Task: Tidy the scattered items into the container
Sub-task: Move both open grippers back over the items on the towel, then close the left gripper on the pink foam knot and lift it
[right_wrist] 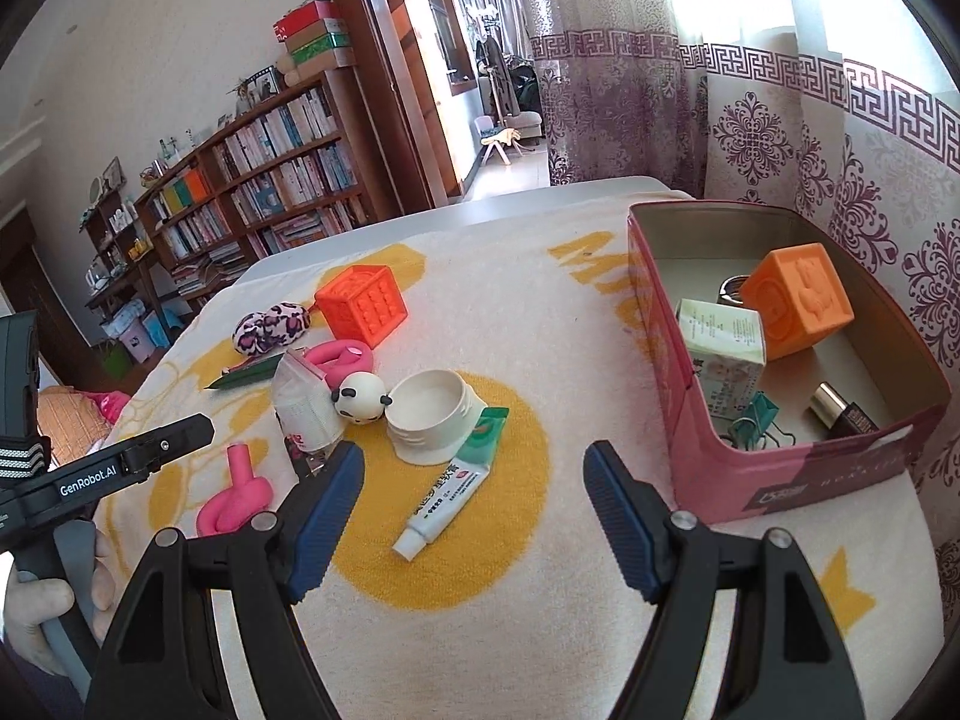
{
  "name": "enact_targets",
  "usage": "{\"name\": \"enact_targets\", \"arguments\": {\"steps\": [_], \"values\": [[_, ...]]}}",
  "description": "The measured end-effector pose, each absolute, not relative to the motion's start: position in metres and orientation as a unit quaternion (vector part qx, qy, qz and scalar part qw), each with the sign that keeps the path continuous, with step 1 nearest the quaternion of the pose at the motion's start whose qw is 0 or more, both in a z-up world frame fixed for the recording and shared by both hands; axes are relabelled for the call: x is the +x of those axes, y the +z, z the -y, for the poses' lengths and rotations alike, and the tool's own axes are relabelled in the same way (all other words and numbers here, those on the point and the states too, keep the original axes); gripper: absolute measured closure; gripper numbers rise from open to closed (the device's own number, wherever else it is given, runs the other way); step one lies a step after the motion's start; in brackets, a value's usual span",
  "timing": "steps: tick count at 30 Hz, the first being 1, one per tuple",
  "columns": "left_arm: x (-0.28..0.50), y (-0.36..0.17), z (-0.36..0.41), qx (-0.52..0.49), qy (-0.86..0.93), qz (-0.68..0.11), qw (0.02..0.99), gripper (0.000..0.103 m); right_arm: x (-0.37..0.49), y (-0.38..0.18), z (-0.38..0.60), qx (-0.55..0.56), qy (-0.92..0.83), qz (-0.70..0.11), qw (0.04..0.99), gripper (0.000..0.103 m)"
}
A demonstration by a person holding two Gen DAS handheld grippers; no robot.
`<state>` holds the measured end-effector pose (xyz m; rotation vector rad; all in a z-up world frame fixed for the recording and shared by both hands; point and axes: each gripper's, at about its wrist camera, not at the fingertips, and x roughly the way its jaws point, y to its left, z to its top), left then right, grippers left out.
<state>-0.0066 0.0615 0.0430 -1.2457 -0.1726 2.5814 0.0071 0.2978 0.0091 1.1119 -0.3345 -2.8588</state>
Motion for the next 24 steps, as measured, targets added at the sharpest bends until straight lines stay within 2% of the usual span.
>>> {"name": "enact_targets", "arguments": {"steps": [12, 20, 23, 24], "values": [[0.014, 0.019, -0.093, -0.450, 0.873, 0.001, 0.188, 0.019, 0.005, 0.000, -0.294, 0.378, -0.919, 0.110, 0.020, 0.024], [0.007, 0.007, -0.096, -0.461, 0.867, -0.003, 0.188, 0.020, 0.003, -0.003, -0.291, 0.383, -0.918, 0.105, 0.023, 0.024], [0.009, 0.008, -0.098, -0.459, 0.868, -0.015, 0.188, 0.040, 0.002, -0.002, -0.288, 0.382, -0.918, 0.102, 0.031, 0.024], [0.009, 0.008, -0.098, -0.459, 0.867, -0.018, 0.192, 0.056, 0.002, -0.001, -0.286, 0.382, -0.918, 0.101, 0.036, 0.024]]}}
